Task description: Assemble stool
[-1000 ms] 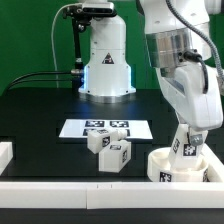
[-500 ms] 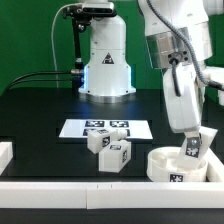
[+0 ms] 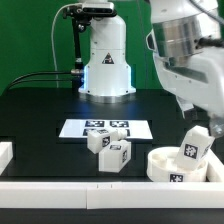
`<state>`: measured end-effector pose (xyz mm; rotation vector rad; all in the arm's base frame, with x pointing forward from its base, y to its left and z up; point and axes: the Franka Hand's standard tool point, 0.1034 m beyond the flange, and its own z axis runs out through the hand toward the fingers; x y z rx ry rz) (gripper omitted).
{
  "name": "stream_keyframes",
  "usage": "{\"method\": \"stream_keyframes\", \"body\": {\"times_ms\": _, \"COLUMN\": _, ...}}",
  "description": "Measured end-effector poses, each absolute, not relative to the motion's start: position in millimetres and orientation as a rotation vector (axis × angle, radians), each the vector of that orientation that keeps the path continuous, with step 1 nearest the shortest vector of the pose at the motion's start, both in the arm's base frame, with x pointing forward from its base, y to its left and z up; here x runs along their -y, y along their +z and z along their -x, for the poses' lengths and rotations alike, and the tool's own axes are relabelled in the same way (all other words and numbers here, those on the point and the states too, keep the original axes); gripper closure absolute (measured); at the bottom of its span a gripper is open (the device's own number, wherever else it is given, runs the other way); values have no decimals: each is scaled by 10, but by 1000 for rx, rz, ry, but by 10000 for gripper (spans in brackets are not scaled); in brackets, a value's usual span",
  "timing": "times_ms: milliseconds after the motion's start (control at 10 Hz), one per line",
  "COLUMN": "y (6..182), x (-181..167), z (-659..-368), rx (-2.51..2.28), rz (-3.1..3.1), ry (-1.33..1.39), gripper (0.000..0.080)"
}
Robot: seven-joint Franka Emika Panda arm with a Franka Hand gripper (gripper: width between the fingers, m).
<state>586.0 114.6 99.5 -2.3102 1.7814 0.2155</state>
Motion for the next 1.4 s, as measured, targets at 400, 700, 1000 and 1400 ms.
{"method": "stream_keyframes", "body": {"times_ms": 400, "y": 992, "x": -1132, "z": -5861, "rx": -1318, "rz": 2626, "ry": 143, "gripper": 150}}
{"method": "stream_keyframes", "body": {"times_ms": 700, "y": 973, "x": -1170, "z": -5845, "rx": -598, "rz": 2907, "ry": 54, "gripper": 150}}
{"method": "stream_keyframes", "body": {"times_ms": 1000, "y": 973, "x": -1142, "z": -5848, "rx": -350, "rz": 2950, "ry": 34, "gripper": 150}}
{"method": "stream_keyframes", "body": {"times_ms": 1400, "y": 922, "x": -1048, "z": -5851, "rx": 680, "rz": 2991, "ry": -15, "gripper": 150}}
